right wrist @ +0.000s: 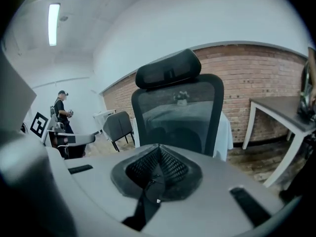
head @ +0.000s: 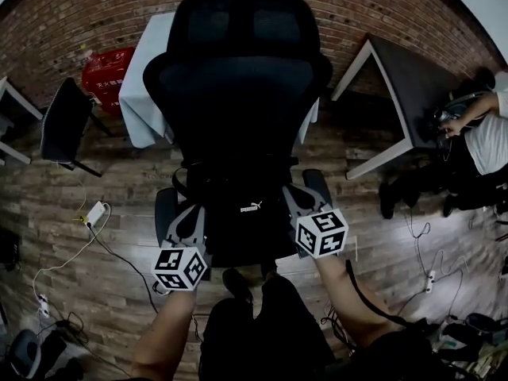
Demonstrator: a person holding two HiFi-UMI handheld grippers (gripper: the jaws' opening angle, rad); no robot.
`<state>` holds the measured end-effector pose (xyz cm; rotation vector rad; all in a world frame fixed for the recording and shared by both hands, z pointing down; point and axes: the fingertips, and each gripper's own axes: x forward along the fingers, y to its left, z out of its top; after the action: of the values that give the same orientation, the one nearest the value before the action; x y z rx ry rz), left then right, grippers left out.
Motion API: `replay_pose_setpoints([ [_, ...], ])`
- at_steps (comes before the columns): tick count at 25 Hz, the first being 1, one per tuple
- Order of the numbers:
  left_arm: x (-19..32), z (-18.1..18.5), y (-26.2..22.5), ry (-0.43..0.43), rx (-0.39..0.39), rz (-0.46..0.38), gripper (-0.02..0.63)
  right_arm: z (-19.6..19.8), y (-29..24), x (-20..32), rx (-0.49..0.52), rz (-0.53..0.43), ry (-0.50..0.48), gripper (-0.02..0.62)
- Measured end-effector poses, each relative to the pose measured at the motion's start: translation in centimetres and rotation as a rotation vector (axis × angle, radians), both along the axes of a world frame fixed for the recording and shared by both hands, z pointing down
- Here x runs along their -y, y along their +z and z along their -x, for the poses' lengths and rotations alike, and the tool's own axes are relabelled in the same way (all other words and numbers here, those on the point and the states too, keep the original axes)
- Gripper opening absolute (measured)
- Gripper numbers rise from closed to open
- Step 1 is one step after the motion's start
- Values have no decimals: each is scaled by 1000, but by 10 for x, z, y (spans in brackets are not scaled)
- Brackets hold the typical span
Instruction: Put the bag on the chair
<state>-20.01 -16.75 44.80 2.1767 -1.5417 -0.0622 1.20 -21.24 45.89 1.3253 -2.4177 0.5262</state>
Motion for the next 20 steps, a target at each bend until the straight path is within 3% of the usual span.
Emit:
replay_pose_setpoints([
  [10,-16,-12,-61,64,14,-68,11,13,-70,-24,45,-43,-48,18],
  [20,-29,-27,-113,46,19,-114,9,-3,-125,-30,65,-102,-79,18],
])
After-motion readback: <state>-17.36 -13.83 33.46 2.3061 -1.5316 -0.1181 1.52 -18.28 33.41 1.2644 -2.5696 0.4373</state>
